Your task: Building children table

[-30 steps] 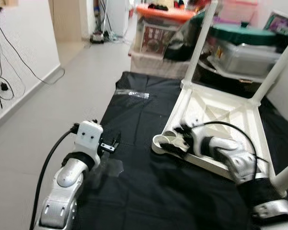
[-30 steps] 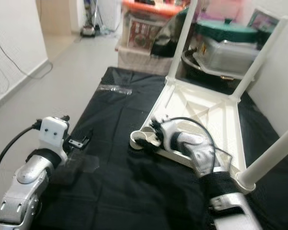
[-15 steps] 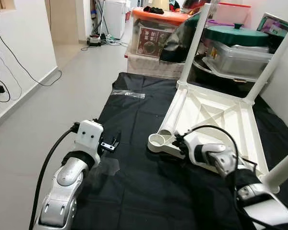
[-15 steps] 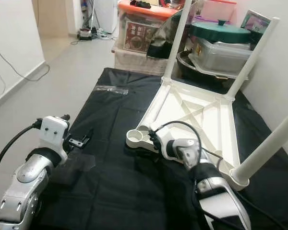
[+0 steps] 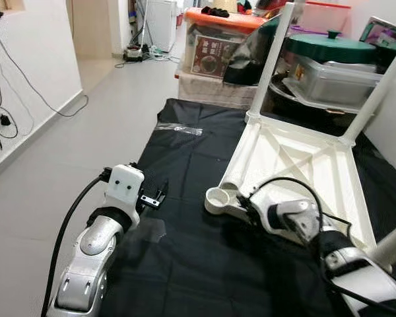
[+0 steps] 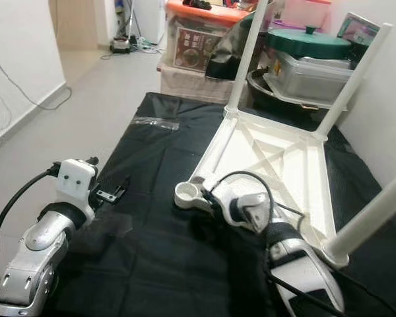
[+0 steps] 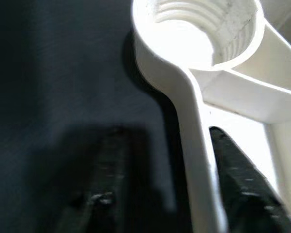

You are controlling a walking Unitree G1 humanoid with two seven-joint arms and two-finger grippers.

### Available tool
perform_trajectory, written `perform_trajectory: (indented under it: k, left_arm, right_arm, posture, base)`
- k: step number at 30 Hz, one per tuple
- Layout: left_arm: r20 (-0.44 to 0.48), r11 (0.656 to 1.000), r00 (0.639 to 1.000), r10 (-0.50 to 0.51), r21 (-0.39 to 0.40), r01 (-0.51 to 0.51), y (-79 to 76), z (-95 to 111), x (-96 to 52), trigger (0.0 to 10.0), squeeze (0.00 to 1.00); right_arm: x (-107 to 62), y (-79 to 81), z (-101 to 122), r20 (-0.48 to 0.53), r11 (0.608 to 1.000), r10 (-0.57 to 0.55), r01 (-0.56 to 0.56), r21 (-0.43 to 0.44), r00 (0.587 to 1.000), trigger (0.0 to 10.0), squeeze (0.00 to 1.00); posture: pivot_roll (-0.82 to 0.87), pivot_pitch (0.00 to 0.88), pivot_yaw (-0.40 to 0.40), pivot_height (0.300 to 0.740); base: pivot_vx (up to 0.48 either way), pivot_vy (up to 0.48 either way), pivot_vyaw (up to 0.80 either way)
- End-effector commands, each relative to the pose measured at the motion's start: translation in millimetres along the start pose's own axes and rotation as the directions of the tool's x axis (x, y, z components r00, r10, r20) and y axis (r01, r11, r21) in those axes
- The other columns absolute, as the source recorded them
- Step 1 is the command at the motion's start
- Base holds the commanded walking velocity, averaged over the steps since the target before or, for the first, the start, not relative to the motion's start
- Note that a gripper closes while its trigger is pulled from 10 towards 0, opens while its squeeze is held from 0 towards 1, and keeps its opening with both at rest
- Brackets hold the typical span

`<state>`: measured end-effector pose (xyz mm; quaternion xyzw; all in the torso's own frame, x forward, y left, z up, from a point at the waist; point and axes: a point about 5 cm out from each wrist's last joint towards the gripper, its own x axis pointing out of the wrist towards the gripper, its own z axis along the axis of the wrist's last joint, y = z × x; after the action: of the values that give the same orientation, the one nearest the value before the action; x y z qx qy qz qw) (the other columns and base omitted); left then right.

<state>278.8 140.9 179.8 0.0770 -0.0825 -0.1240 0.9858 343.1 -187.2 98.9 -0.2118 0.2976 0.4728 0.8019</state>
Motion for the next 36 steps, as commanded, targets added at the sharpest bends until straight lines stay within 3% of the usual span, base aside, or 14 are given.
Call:
perform_trajectory:
  k: [1,5,7,10,12,18,24,25,27,28,29,32,33,36]
  left_arm:
    - [-0.003,1.000,1.000,-0.016,0.002,0.016,-3.9,-1.0,-0.2,10.0,0.00]
    - [-0.005,1.000,1.000,-0.016,0.001,0.016,-4.0,-1.7,-1.2,10.0,0.00]
    - [-0.008,1.000,1.000,-0.016,0.000,0.016,-4.3,-2.5,-2.0,10.0,0.00]
    - [-0.009,1.000,1.000,-0.016,0.000,0.016,-4.6,-2.8,-2.3,10.0,0.00]
    - [-0.011,1.000,1.000,-0.018,0.000,0.018,-5.2,-3.6,-2.9,10.0,0.00]
    - [-0.017,1.000,1.000,-0.023,-0.001,0.023,-6.7,-5.7,-3.1,10.0,0.00]
    - [-0.019,0.999,0.999,-0.034,-0.004,0.034,-10.0,-7.1,-2.1,10.0,0.00]
    - [-0.020,0.999,0.999,-0.036,-0.003,0.036,-10.6,-7.4,-1.7,10.0,0.00]
    - [-0.020,0.999,0.999,-0.037,-0.003,0.037,-10.8,-7.4,-1.5,10.0,0.00]
    - [-0.020,0.999,0.999,-0.034,-0.002,0.034,-10.4,-7.4,-1.4,10.0,0.00]
    - [-0.019,0.999,0.999,-0.032,0.000,0.032,-10.0,-7.4,-1.4,10.0,0.00]
    - [-0.020,1.000,0.999,-0.030,0.003,0.030,-9.6,-7.6,-1.4,10.0,0.00]
    - [-0.021,1.000,0.999,-0.028,0.006,0.028,-9.2,-7.8,-1.5,10.0,0.00]
    - [-0.022,1.000,0.999,-0.027,0.008,0.028,-9.1,-7.9,-1.6,10.0,0.00]
  right_arm:
    - [7.8,24.0,-17.5,-0.048,0.975,0.214,-0.216,-0.045,0.976,0.0,0.00]
    - [-4.7,38.2,-21.4,-0.055,0.922,0.344,-0.348,-0.171,0.938,0.0,0.00]
    - [-21.1,57.6,-27.7,-0.088,0.845,0.463,-0.469,-0.259,0.882,0.0,0.00]
    - [-29.8,69.2,-32.6,-0.107,0.811,0.503,-0.511,-0.286,0.858,0.0,0.00]
    - [-46.6,91.9,-47.3,-0.171,0.752,0.543,-0.566,-0.339,0.822,0.0,0.00]
    - [-63.0,111.8,-61.7,-0.241,0.699,0.545,-0.594,-0.398,0.803,0.0,0.00]
    - [-59.8,118.0,-59.7,-0.232,0.707,0.510,-0.557,-0.437,0.829,0.0,0.00]
    - [-53.4,116.5,-54.2,-0.202,0.739,0.458,-0.497,-0.456,0.866,4.3,0.00]
    - [-49.3,115.1,-50.1,-0.180,0.760,0.420,-0.453,-0.466,0.890,4.3,0.00]
    - [-38.4,105.2,-40.0,-0.106,0.831,0.318,-0.331,-0.447,0.942,10.0,0.00]
    - [-32.5,99.2,-33.1,-0.060,0.871,0.245,-0.247,-0.424,0.968,10.0,0.00]
    - [-26.2,90.8,-25.1,-0.011,0.904,0.164,-0.154,-0.400,0.986,10.0,0.00]
    - [-20.2,78.7,-15.1,0.040,0.932,0.055,-0.036,-0.361,0.998,10.0,0.95]
    - [-17.9,77.3,-11.7,0.071,0.942,0.033,-0.007,-0.336,0.997,10.0,1.00]
  posture:
    - [0.07,0.000,-0.143,0.740]
    - [0.07,0.000,-0.141,0.740]
    - [0.06,0.000,-0.139,0.740]
    - [0.05,0.000,-0.140,0.740]
    - [0.04,0.000,-0.139,0.740]
    - [0.02,0.000,-0.126,0.740]
    - [0.01,0.000,-0.117,0.740]
    - [0.02,0.000,-0.120,0.740]
    - [0.02,0.000,-0.121,0.740]
    - [0.02,0.000,-0.123,0.740]
    - [0.02,0.000,-0.123,0.740]
    - [0.02,0.000,-0.127,0.740]
    - [0.02,0.000,-0.127,0.740]
    - [0.03,0.000,-0.130,0.740]
  base:
    - [0.000,0.000,0.00]
    - [0.000,0.000,0.00]
    - [0.000,0.000,0.00]
    - [0.000,0.000,0.00]
    - [0.000,0.000,0.00]
    - [0.000,0.000,0.00]
    - [0.000,0.000,0.00]
    - [0.000,0.000,0.00]
    - [0.000,0.000,0.00]
    - [0.000,0.000,0.00]
    - [0.000,0.000,0.00]
    - [0.000,0.000,0.00]
    - [0.000,0.000,0.00]
    - [0.000,0.000,0.00]
